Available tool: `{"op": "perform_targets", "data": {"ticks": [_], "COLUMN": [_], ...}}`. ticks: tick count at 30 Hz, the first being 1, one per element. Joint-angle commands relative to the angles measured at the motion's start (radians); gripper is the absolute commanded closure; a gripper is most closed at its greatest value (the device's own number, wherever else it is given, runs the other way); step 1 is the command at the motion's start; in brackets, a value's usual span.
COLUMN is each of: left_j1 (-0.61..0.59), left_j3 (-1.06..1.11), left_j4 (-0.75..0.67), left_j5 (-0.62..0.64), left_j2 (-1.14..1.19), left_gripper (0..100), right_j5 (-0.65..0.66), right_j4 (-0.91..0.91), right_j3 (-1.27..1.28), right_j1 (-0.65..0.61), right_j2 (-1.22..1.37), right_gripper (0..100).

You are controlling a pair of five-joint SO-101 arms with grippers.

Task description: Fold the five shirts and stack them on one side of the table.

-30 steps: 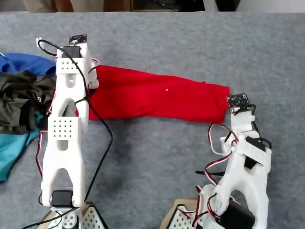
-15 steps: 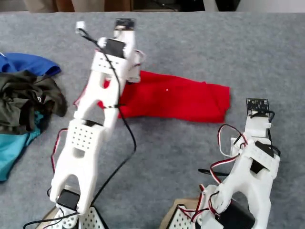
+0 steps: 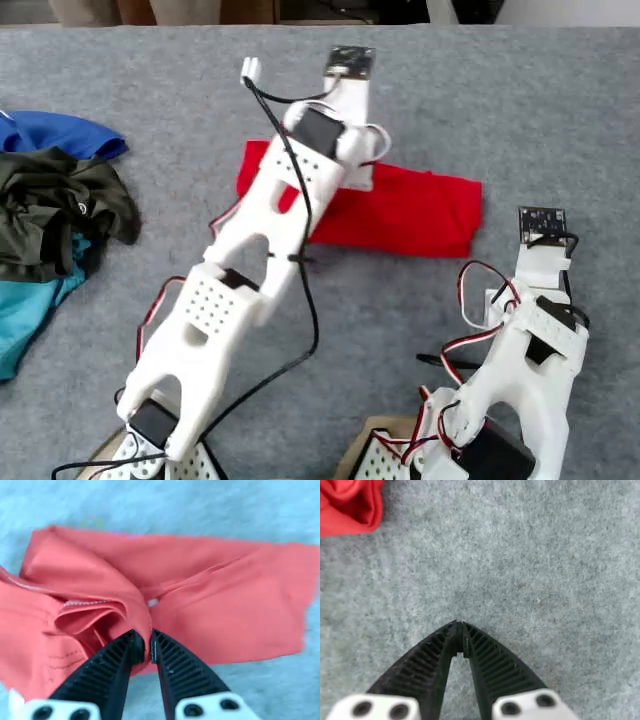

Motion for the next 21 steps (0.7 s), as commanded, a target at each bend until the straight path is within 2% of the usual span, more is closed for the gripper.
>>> {"op": "perform_targets", "data": {"ticks": [1,6,21], "left_j1": [0.058,0.117,0.204], "left_j3": [-0.071,-0.075,0.037], "left_j4": [-0.069,-0.104,-0.365], "left_j5": [0.009,0.075,0.08], "left_j2": [-0.071,-0.07,-0.021], "left_gripper": [98,98,98], "right_j5": [-0.011,-0.011,-0.011], "right_j4": [-0.015,-0.015,-0.015], "right_j3": [-0.025,-0.025,-0.025], "right_j1": [0.015,0.015,0.01], "right_j2": [-0.012,-0.012,-0.012], "right_gripper": [99.4,99.4,99.4]}}
